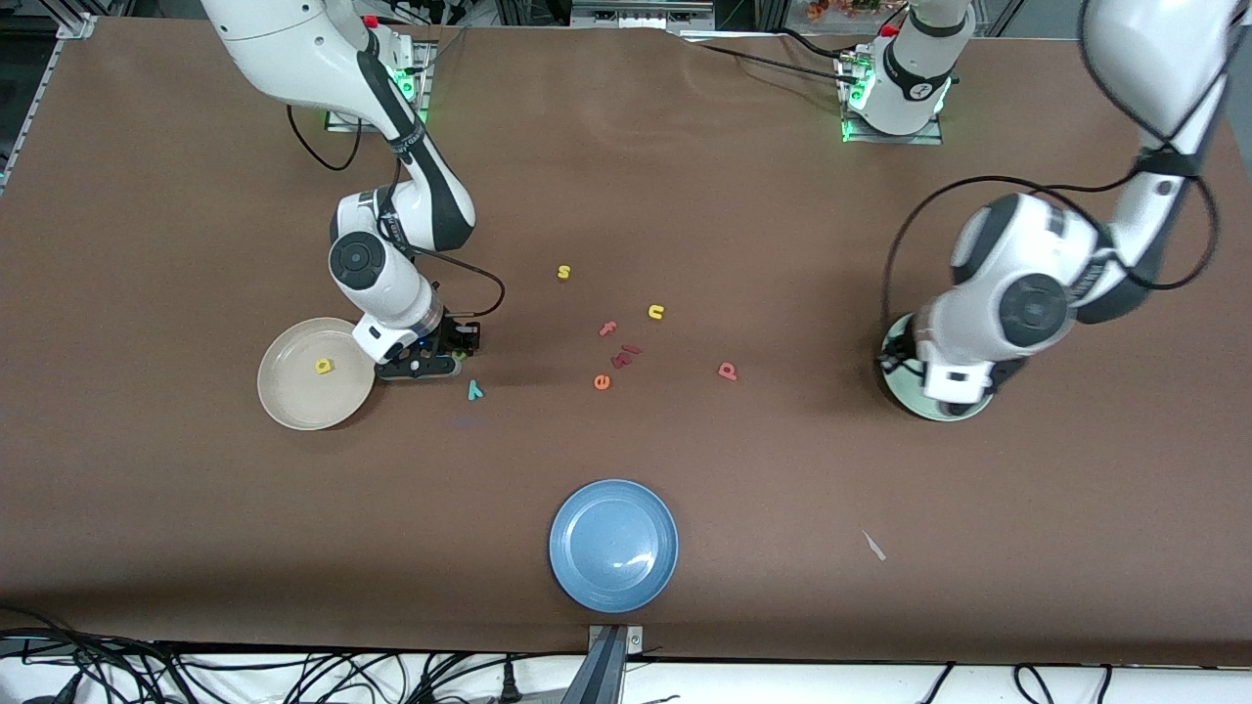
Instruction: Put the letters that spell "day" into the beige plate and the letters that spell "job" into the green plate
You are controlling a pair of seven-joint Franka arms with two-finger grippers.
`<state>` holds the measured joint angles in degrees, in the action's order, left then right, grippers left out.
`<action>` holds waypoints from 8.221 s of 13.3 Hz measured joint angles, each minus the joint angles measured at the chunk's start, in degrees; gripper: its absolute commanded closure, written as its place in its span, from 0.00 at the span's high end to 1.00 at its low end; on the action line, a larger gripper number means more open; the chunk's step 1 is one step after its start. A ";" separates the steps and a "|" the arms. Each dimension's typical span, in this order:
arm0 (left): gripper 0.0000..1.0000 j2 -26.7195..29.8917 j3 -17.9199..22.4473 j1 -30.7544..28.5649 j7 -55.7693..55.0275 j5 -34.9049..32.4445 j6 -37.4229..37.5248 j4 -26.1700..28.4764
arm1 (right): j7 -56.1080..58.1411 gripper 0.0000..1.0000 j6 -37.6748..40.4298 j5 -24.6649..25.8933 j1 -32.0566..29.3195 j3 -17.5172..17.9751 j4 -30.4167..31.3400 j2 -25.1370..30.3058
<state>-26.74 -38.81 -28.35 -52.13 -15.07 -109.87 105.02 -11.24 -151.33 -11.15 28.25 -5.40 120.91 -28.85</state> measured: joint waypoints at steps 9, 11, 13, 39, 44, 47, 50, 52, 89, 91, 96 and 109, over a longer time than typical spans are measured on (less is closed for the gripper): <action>0.75 -11.05 0.46 -10.20 13.47 -7.03 -1.98 2.35 | -0.35 0.23 0.02 0.00 0.26 0.08 -0.08 0.13; 1.00 -11.20 0.43 -10.36 13.27 -7.04 -1.99 2.20 | -0.89 0.23 1.48 0.00 0.36 0.10 -0.87 0.05; 1.00 -10.98 -0.22 -10.47 12.31 -7.03 -1.78 1.32 | -0.84 0.23 8.78 0.02 0.39 -0.60 -4.72 0.13; 0.67 -20.77 6.58 28.76 -41.12 -6.78 -22.83 -10.33 | 10.90 1.00 21.36 -7.13 7.47 -12.59 -19.74 -5.91; 0.65 -21.05 6.54 29.85 -43.37 -6.78 -22.71 -10.41 | 4.68 0.97 21.15 -8.79 7.45 -11.27 -24.85 -11.15; 0.53 -21.50 6.54 30.60 -44.04 -6.78 -22.59 -10.38 | 4.06 0.86 20.99 -8.81 7.46 -10.65 -25.97 -13.06; 0.31 -21.80 6.53 30.67 -44.12 -6.78 -22.75 -10.69 | 4.03 0.69 20.52 -8.82 7.42 -10.63 -26.26 -13.79; 0.10 -21.80 6.51 30.67 -44.10 -6.78 -22.73 -10.77 | 4.03 0.53 20.49 -8.81 7.42 -10.63 -26.27 -13.92; 0.99 -19.48 -13.85 -11.52 -1.58 -13.97 4.91 -18.99 | 36.16 1.00 32.59 -8.77 6.82 -30.34 -14.87 -2.86; 0.99 -18.51 -16.36 -11.48 -0.39 -13.97 8.86 -21.77 | 35.81 1.00 32.60 -8.77 7.01 -30.33 -15.24 -2.88; 0.99 -13.21 -19.23 -11.41 18.80 -13.97 18.75 -28.15 | 28.00 1.00 40.42 -8.78 8.33 -30.29 -21.93 -2.78; 1.00 -9.97 -18.66 -5.80 31.29 -13.97 20.21 -29.44 | 11.25 1.00 64.26 -6.29 15.91 -31.74 -36.97 -0.99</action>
<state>-36.72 -57.47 -34.15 -20.85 -29.04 -89.66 75.58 0.01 -87.08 -17.44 44.15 -37.14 83.95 -29.84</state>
